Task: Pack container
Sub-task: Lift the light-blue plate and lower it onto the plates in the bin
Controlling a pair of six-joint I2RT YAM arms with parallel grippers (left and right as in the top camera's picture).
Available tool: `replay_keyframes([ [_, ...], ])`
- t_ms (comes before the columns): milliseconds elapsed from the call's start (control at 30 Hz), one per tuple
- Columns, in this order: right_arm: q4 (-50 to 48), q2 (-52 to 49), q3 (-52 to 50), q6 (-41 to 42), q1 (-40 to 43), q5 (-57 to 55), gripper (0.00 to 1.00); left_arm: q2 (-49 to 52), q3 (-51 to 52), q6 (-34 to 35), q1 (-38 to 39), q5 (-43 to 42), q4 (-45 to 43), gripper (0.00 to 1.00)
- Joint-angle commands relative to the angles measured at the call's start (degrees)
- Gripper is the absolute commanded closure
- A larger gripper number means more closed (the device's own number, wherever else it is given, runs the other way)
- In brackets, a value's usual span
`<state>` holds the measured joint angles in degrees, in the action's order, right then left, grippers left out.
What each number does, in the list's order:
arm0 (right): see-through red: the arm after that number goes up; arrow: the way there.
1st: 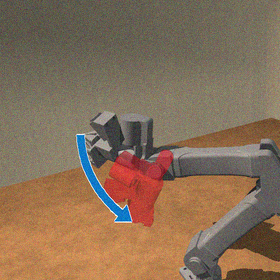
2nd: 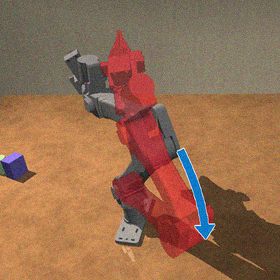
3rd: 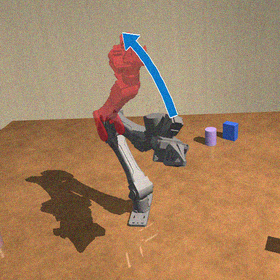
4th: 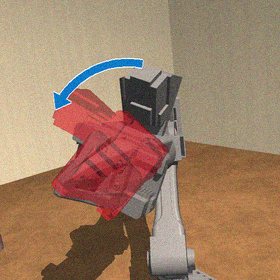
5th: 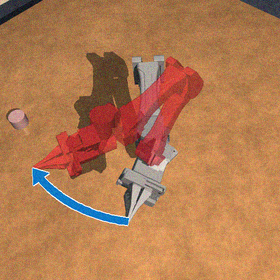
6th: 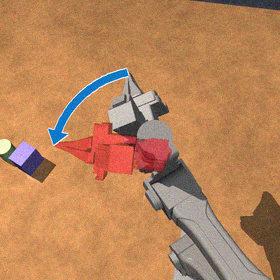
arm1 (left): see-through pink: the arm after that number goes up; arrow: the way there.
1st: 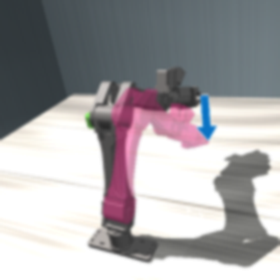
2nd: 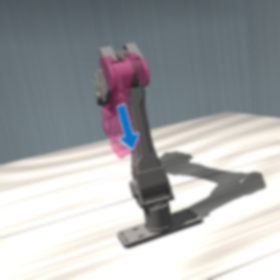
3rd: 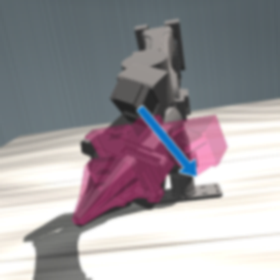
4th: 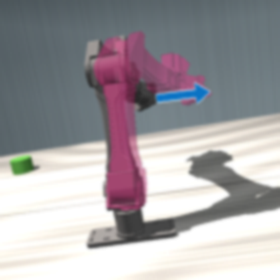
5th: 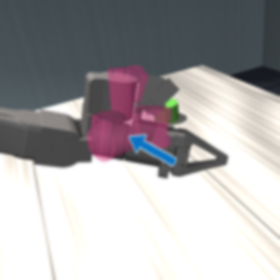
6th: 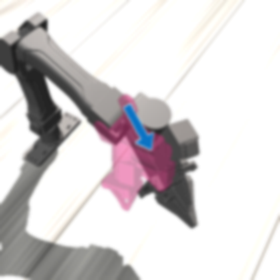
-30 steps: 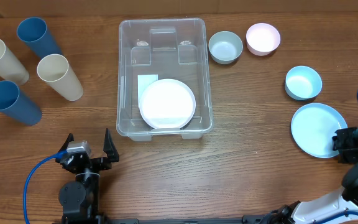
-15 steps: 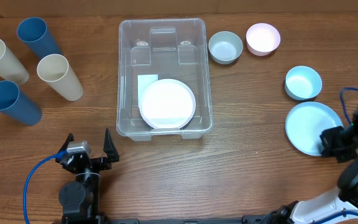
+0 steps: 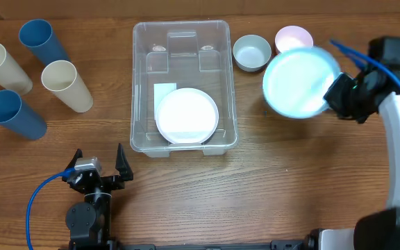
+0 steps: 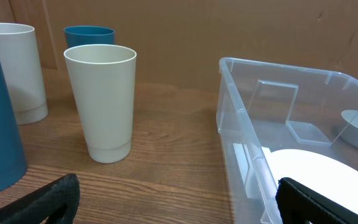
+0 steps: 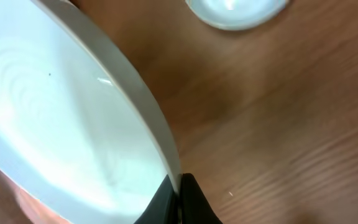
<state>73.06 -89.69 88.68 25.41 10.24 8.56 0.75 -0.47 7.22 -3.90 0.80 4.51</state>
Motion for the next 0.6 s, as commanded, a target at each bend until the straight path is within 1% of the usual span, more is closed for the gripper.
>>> replay_keyframes([
  [0, -1.8, 4.4, 5.1, -0.3, -4.9, 1.7, 0.96, -0.5, 0.2, -1.0, -0.2, -0.8, -0.1, 0.00],
  [100, -5.4, 4.9, 5.1, 0.1, -13.5, 1.8, 0.96, -0.5, 0.2, -1.0, -0.2, -0.8, -0.1, 0.00],
  [133, -6.7, 4.6, 5.1, 0.7, -17.6, 1.3, 0.96, -0.5, 0.2, -1.0, -0.2, -0.8, -0.1, 0.00],
  [200, -8.4, 4.1, 5.1, 1.8, -23.3, -0.8, 0.96, -0.5, 0.2, -1.0, -0.2, -0.8, -0.1, 0.00],
  [267, -10.4, 2.6, 5.1, 2.7, -30.1, -6.0, 0.96, -0.4, 0.2, -1.0, -0.2, -0.8, 0.0, 0.00],
  [333, -11.6, -0.3, 5.1, 2.7, -34.5, -7.2, 0.96, -0.5, 0.2, -1.0, -0.2, -0.8, 0.0, 0.00],
  [433, -13.0, -6.4, 5.1, 2.7, -39.0, -7.3, 0.96, -0.5, 0.2, -1.0, -0.2, -0.8, 0.0, 0.00],
  [567, -13.9, -13.9, 5.1, 3.1, -41.6, -7.2, 0.96, -0.5, 0.2, -1.0, -0.2, -0.8, -0.1, 0.00],
])
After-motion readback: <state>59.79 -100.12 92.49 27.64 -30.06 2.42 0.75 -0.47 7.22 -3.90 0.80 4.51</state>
